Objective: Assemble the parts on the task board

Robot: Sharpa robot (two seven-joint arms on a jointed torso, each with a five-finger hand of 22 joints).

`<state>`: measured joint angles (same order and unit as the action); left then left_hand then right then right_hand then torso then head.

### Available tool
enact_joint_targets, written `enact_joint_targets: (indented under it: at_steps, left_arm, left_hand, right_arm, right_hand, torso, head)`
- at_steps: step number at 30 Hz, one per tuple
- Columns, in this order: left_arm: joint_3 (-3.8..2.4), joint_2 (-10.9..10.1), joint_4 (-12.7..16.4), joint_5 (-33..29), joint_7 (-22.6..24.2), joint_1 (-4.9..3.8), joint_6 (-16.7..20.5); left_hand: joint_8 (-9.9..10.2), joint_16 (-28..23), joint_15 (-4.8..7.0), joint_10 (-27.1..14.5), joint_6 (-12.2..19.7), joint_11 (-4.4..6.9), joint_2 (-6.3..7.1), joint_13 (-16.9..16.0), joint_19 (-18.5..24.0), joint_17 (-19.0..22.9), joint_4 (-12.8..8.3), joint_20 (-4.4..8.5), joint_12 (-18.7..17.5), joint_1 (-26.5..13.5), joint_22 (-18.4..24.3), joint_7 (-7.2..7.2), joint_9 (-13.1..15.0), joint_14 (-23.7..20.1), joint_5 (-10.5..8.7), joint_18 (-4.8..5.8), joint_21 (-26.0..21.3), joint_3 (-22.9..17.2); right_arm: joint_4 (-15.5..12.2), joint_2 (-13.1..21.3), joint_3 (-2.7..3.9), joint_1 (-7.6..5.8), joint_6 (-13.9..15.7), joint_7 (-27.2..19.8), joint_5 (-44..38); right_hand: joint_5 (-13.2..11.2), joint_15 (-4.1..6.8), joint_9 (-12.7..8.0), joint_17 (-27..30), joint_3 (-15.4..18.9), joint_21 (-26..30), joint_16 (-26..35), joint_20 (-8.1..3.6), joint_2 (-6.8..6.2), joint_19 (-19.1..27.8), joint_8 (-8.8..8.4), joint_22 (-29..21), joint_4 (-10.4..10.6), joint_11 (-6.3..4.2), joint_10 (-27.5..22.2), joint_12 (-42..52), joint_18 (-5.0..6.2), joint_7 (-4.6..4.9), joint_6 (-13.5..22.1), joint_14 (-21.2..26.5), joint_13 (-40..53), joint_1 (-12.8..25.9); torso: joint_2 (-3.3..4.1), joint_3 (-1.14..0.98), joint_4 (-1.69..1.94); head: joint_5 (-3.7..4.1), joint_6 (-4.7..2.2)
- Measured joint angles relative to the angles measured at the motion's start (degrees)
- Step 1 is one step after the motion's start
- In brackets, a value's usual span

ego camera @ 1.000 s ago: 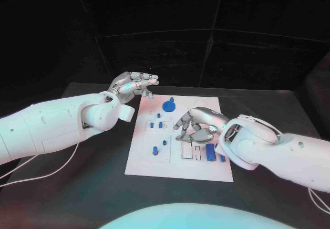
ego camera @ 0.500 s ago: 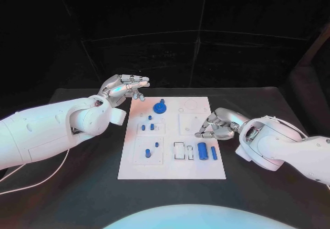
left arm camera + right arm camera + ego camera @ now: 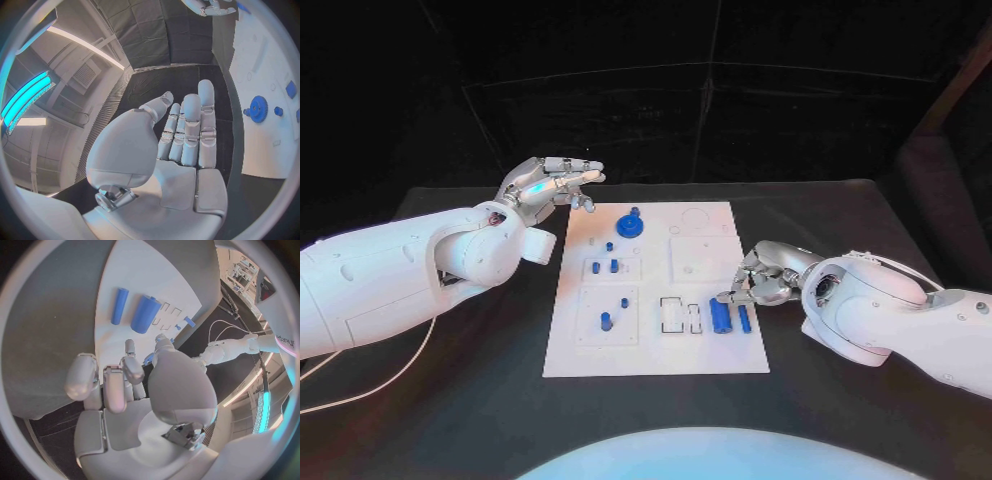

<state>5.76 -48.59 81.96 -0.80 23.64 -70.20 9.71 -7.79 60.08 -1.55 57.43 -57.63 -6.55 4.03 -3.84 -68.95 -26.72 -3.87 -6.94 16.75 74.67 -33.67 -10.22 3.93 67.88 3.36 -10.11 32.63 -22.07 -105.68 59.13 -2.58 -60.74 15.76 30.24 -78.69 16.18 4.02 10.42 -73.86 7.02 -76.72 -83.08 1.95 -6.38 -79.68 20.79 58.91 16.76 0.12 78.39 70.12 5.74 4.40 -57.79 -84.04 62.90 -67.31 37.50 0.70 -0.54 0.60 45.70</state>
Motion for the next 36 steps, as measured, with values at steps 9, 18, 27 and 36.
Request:
enact_joint_targets:
  at_steps: [9, 18, 27, 36]
  left_arm:
    - [0.00, 0.0, -0.1, 0.0, 0.0, 0.00, 0.0]
    - [0.00, 0.0, -0.1, 0.0, 0.0, 0.00, -0.1]
    - [0.00, 0.0, -0.1, 0.0, -0.1, 0.01, -0.1]
    - [0.00, -0.1, -0.1, 0.0, -0.1, 0.01, -0.2]
  left_hand:
    - [0.0, 0.0, 0.00, 0.0, 0.0, 0.00, 0.00, 0.0, 0.0, 0.0, 0.0, 0.00, 0.3, 0.0, 0.0, 0.00, 0.0, 0.0, 0.00, 0.00, 0.0, 0.0]
    - [0.0, 0.0, 0.00, 0.0, 0.0, 0.00, 0.00, 0.0, 0.0, 0.0, 0.0, 0.00, 0.3, 0.0, 0.0, 0.00, 0.0, 0.0, 0.00, 0.00, 0.0, 0.0]
    - [0.0, 0.0, 0.00, 0.0, 0.0, 0.00, 0.00, 0.0, 0.0, 0.0, 0.0, 0.00, 0.3, 0.0, 0.0, 0.00, 0.0, 0.0, 0.00, -0.01, 0.0, 0.0]
    - [0.0, 0.0, 0.00, 0.0, 0.0, 0.00, 0.00, 0.0, 0.0, 0.0, 0.0, 0.00, 0.3, 0.0, 0.0, 0.00, 0.0, 0.0, 0.00, 0.00, 0.0, 0.0]
  right_arm:
    - [0.2, -1.3, -0.07, 1.03, -1.8, 1.8, -2.2]
    - [1.0, -2.4, -0.12, 2.07, -3.2, 2.3, -3.3]
    - [2.2, -4.0, 0.01, 2.61, -4.3, 2.5, -4.4]
    - [2.4, -5.3, 0.14, 3.09, -3.7, 2.7, -5.4]
  right_hand:
    - [0.0, 0.00, 0.3, -0.2, 0.4, -0.2, -0.2, 0.00, 0.23, 0.0, 0.65, 0.3, 0.0, 0.00, 0.0, 0.5, 0.01, 0.00, 0.0, 0.0, 0.8, 0.2]
    - [0.0, -0.01, 0.9, -0.5, 0.8, -0.2, -0.2, 0.00, 0.23, 0.0, 1.59, 0.6, 0.0, 0.00, 0.0, 0.9, 0.02, -0.01, 0.0, 0.0, 1.6, 0.2]
    - [0.3, -0.01, 1.5, -0.6, 1.0, -0.2, -0.2, 0.00, 0.72, 0.0, 2.49, 0.6, -0.1, -0.23, 0.2, 1.3, 0.02, -0.04, 0.0, 0.0, 2.0, -0.3]
    - [6.6, -0.01, 2.7, -1.0, 1.1, -0.5, -0.5, -0.03, 3.53, 0.0, 4.53, 1.0, -0.1, -0.25, 0.2, 1.3, 0.02, -0.50, 0.5, 0.0, 3.1, -2.4]
  torso:
    - [0.03, 0.02, 0.02]
    - [0.05, 0.03, 0.02]
    - [0.05, 0.05, 0.02]
    - [0.02, 0.05, 0.05]
  head:
    - [-0.01, 0.27]
    - [-0.14, 0.54]
    - [-0.26, 0.71]
    - [-0.31, 0.74]
